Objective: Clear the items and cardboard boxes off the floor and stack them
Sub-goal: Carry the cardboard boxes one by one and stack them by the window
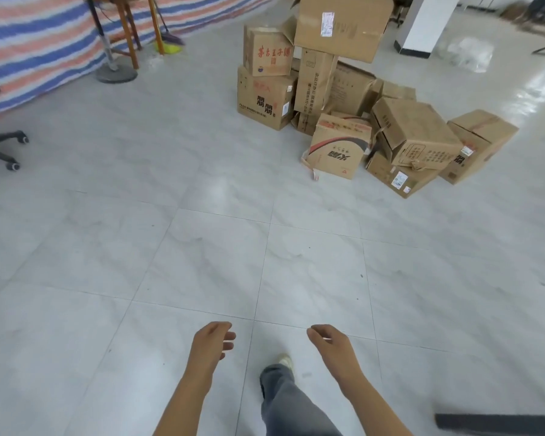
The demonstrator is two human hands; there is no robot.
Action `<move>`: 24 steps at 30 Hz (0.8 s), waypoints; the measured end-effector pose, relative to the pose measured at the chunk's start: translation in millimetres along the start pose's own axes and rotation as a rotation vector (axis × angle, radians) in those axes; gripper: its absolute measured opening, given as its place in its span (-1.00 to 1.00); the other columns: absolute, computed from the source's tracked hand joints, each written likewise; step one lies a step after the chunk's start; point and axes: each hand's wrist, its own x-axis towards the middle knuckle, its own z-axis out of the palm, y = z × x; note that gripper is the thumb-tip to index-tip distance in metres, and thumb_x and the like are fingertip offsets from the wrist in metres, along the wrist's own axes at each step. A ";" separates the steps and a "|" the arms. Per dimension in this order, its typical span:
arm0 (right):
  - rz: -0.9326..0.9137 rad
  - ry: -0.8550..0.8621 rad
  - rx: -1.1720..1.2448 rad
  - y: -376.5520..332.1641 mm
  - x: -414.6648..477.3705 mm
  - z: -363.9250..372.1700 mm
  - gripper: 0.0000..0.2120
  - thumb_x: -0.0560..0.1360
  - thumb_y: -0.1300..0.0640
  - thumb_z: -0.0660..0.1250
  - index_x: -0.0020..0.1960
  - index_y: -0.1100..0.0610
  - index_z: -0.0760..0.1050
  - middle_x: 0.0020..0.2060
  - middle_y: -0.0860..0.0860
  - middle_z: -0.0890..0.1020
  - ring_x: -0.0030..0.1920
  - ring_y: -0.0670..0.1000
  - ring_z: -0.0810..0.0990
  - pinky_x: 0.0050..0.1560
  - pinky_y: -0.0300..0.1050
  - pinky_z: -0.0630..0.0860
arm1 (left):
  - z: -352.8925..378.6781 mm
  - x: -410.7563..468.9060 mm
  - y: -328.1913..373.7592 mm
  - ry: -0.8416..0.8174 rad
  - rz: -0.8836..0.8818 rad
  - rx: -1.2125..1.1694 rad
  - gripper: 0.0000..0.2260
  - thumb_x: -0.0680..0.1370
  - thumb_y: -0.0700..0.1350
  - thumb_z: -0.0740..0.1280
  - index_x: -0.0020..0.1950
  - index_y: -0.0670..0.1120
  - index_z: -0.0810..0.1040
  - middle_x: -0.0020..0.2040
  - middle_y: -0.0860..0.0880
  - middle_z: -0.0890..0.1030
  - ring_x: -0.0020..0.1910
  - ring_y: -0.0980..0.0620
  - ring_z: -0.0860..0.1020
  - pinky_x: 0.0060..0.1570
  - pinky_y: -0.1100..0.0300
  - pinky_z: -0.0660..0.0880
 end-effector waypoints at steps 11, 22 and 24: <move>-0.165 0.026 0.211 -174.4 212.5 -23.3 -0.85 0.54 0.08 0.27 0.08 0.09 0.51 0.06 -0.02 0.55 0.08 -0.03 0.50 0.03 -0.22 0.32 | 49.2 154.0 171.9 0.056 0.109 0.060 -0.88 0.57 -0.18 0.24 -0.04 -0.19 0.55 -0.10 -0.15 0.61 -0.18 -0.06 0.55 -0.18 0.17 0.41; -0.011 -0.022 0.030 -228.1 362.1 0.8 -0.85 0.52 0.03 0.29 0.05 0.05 0.50 0.11 0.01 0.56 0.10 -0.05 0.51 0.14 -0.22 0.38 | 85.4 304.1 271.9 0.023 -0.034 0.084 -0.83 0.58 -0.20 0.23 0.04 -0.27 0.54 -0.08 -0.20 0.61 -0.16 -0.12 0.54 -0.18 0.13 0.40; 0.002 0.025 0.021 -251.1 394.2 -1.3 -0.80 0.52 0.01 0.29 0.09 0.08 0.51 0.11 0.01 0.56 0.11 -0.04 0.51 0.15 -0.21 0.38 | 89.1 341.5 306.6 0.006 -0.020 0.087 -0.84 0.58 -0.19 0.24 0.04 -0.26 0.53 -0.08 -0.19 0.61 -0.15 -0.11 0.54 -0.19 0.13 0.41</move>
